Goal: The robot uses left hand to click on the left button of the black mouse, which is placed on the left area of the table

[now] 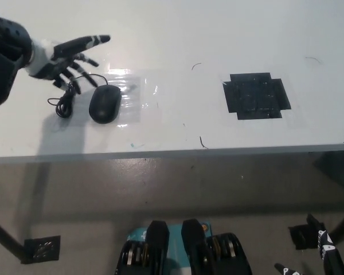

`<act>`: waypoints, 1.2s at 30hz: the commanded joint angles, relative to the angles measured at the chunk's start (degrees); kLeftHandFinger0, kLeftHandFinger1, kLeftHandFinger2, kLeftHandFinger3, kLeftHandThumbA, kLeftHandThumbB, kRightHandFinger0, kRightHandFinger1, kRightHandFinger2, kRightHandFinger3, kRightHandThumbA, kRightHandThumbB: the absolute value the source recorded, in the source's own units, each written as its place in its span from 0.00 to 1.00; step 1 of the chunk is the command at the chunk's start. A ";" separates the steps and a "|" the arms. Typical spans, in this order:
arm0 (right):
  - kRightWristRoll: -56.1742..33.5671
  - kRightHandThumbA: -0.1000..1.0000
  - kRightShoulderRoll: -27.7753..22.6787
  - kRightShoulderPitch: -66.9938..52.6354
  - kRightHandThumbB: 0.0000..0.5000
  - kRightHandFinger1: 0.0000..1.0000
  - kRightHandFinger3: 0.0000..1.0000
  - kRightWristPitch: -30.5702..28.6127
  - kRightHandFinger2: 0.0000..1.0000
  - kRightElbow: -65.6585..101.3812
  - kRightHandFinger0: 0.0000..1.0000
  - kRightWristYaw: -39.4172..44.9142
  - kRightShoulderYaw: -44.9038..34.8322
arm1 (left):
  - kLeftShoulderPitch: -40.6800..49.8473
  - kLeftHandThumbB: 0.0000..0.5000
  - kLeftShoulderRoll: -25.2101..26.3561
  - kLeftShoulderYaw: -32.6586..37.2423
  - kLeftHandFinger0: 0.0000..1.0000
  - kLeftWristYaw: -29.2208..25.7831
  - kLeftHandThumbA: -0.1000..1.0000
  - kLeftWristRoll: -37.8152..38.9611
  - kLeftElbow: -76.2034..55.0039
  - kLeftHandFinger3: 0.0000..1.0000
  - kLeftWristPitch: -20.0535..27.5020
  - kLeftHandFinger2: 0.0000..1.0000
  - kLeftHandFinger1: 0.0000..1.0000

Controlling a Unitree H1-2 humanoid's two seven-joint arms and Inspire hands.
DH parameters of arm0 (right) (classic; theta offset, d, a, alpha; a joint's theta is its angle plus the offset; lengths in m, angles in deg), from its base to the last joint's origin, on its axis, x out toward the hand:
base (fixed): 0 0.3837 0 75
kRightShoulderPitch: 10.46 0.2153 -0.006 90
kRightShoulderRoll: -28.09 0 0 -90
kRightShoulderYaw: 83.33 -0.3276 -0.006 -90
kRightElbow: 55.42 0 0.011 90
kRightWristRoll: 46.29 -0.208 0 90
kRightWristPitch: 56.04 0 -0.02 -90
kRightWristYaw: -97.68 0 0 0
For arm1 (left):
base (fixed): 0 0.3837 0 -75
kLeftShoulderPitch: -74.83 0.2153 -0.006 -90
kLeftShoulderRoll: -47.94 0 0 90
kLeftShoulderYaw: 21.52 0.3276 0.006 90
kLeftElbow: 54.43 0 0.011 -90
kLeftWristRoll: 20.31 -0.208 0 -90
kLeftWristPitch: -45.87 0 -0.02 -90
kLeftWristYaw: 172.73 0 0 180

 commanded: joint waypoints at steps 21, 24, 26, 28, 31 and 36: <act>-0.24 1.00 -1.32 0.16 0.20 1.00 1.00 -1.98 1.00 2.45 0.89 0.36 -0.18 | -9.64 0.81 -2.85 0.29 0.00 -0.15 1.00 -7.46 4.46 1.00 6.73 0.45 0.00; -0.18 1.00 -1.54 0.38 0.20 1.00 1.00 -2.64 1.00 2.07 0.86 0.29 -0.17 | -10.05 0.77 -2.82 1.00 0.00 -0.69 1.00 -8.78 4.50 1.00 8.05 0.35 0.00; -0.14 1.00 -1.59 0.44 0.20 1.00 1.00 -2.76 1.00 2.03 0.86 0.27 -0.14 | -10.14 0.75 -2.95 0.85 0.00 -1.38 1.00 -9.12 4.53 1.00 7.97 0.33 0.00; -0.41 1.00 -1.63 0.56 0.20 1.00 1.00 -2.71 1.00 2.16 0.85 0.42 -0.10 | -10.26 0.79 -2.89 1.48 0.00 -1.64 1.00 -10.17 4.76 1.00 8.83 0.36 0.00; -0.61 1.00 -1.70 0.72 0.16 1.00 1.00 -2.53 1.00 2.40 0.83 0.47 -0.11 | -10.61 0.87 -3.18 1.07 0.00 -0.62 1.00 -10.11 5.79 1.00 7.21 0.33 0.00; -0.98 1.00 -1.67 0.67 0.16 1.00 1.00 -2.75 1.00 2.54 0.81 0.53 -0.17 | -11.16 0.99 -3.49 2.13 0.00 2.60 1.00 -11.44 7.69 1.00 5.75 0.36 0.00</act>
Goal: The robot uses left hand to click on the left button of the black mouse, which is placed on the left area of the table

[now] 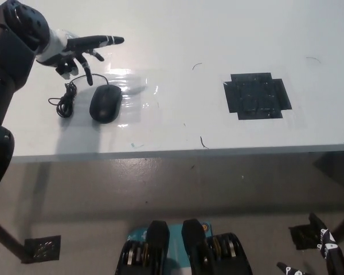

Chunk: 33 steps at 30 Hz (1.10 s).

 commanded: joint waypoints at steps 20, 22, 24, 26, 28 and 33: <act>-0.61 1.00 -1.06 0.43 0.18 1.00 1.00 -2.70 1.00 2.38 0.78 0.34 -0.17 | -4.11 0.94 -1.48 1.10 0.00 2.75 1.00 -3.68 2.15 1.00 0.57 0.22 0.00; -0.56 1.00 -1.01 0.14 0.18 1.00 1.00 -2.41 1.00 2.72 0.79 0.25 -0.24 | -3.92 0.95 -1.74 1.03 0.00 2.63 1.00 -3.75 2.21 1.00 0.52 0.19 0.00; -0.87 1.00 -0.94 0.03 0.17 1.00 1.00 -1.93 1.00 3.06 0.79 0.36 -0.29 | -3.70 0.98 -2.01 1.01 0.00 2.46 1.00 -3.99 2.51 1.00 0.29 0.18 0.00; -1.18 1.00 -0.74 -0.06 0.18 1.00 1.00 -2.29 1.00 2.94 0.79 0.25 -0.38 | -3.78 0.97 -2.52 1.42 0.00 2.20 1.00 -4.60 2.56 1.00 -0.03 0.18 0.00; -1.20 1.00 -0.72 -0.07 0.19 1.00 1.00 -2.32 1.00 2.92 0.79 0.15 -0.46 | -3.51 0.96 -2.69 1.60 0.00 1.27 1.00 -5.00 2.39 1.00 0.76 0.20 0.00; -1.28 1.00 -0.64 -0.04 0.16 1.00 1.00 -2.36 1.00 3.04 0.78 0.27 -0.32 | -3.24 0.97 -3.13 0.83 0.00 1.06 1.00 -4.93 2.73 1.00 -0.84 0.16 0.00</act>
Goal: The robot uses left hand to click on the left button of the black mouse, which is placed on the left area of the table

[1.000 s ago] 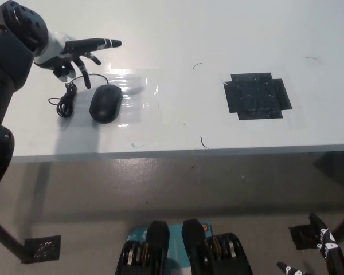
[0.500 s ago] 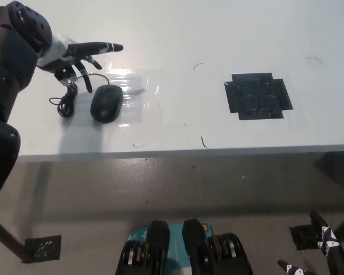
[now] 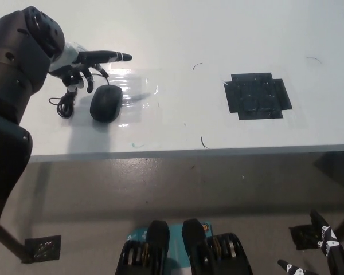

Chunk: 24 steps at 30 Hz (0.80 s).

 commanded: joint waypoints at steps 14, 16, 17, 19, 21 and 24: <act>-1.27 1.00 -0.65 0.03 0.18 0.98 1.00 -2.76 1.00 1.64 0.77 0.45 -0.21 | -1.31 0.99 0.31 -1.24 0.00 -2.63 1.00 -1.09 0.19 1.00 -2.20 0.35 0.00; -1.08 1.00 -0.58 -0.07 0.20 0.98 1.00 -2.21 1.00 1.95 0.77 0.35 -0.25 | -1.14 0.95 0.29 -1.41 0.00 -2.97 1.00 -0.99 0.09 1.00 -2.25 0.33 0.00; -1.24 1.00 -0.56 -0.12 0.20 0.98 1.00 -2.02 1.00 2.05 0.77 0.44 -0.24 | -1.06 0.95 0.29 -1.55 0.00 -3.07 1.00 -0.90 0.11 1.00 -2.26 0.34 0.00; -1.49 1.00 -0.58 -0.13 0.20 0.98 1.00 -2.06 1.00 2.06 0.77 0.59 -0.21 | -0.91 0.96 0.34 -1.25 0.00 -3.54 1.00 -1.26 0.03 1.00 -1.74 0.36 0.00; -1.10 1.00 -0.60 -0.11 0.19 0.97 1.00 -2.36 1.00 1.96 0.76 0.40 -0.22 | -0.82 0.97 0.32 -1.78 0.00 -3.96 1.00 -0.85 0.15 1.00 -2.54 0.35 0.00; -1.02 1.00 -0.44 0.35 0.22 0.97 1.00 -2.01 1.00 1.91 0.75 0.42 -0.11 | -0.96 0.96 0.81 -2.13 0.00 -3.56 1.00 -0.74 0.18 1.00 -2.51 0.36 0.00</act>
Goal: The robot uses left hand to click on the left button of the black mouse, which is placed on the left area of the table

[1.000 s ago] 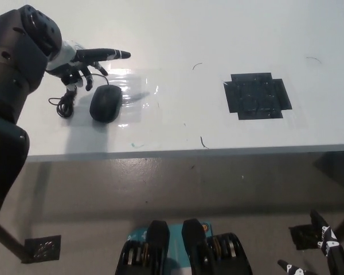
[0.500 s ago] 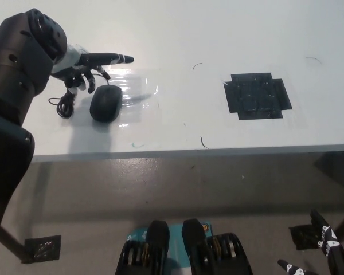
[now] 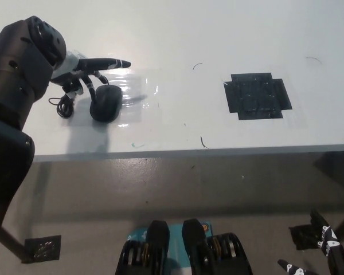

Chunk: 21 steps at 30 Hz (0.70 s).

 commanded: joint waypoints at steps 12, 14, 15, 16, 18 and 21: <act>-0.83 1.00 -0.70 0.21 0.21 0.97 1.00 -2.21 1.00 1.96 0.75 0.64 -0.01 | -0.99 1.00 0.61 -0.51 0.00 -0.85 1.00 -0.76 0.35 1.00 -0.24 0.33 0.00; -0.66 1.00 -0.67 0.25 0.21 0.97 1.00 -2.29 1.00 1.97 0.74 0.56 -0.04 | -0.67 1.00 0.55 -0.35 0.00 -0.96 1.00 -0.93 0.44 1.00 -0.18 0.31 0.00; -0.68 1.00 -0.67 0.26 0.23 0.97 1.00 -2.19 1.00 1.96 0.74 0.56 -0.07 | -0.55 1.00 0.49 -0.12 0.00 -0.35 1.00 -1.10 0.48 1.00 -0.03 0.28 0.00; -0.62 1.00 -0.68 0.26 0.23 0.97 1.00 -2.13 1.00 1.96 0.75 0.54 -0.08 | -0.47 1.00 0.46 -0.16 0.00 -0.20 1.00 -1.04 0.50 1.00 -0.08 0.28 0.00; -0.27 1.00 -0.82 0.37 0.20 0.96 1.00 -2.77 1.00 1.56 0.74 0.44 -0.06 | 0.01 1.00 0.62 -0.21 0.00 0.79 1.00 -0.84 0.63 1.00 1.22 0.28 0.00; -0.34 1.00 -0.57 1.06 0.23 0.95 1.00 -2.59 1.00 1.38 0.73 0.43 0.02 | -0.02 1.00 0.73 0.17 0.00 0.98 1.00 -1.23 0.77 1.00 1.34 0.27 0.00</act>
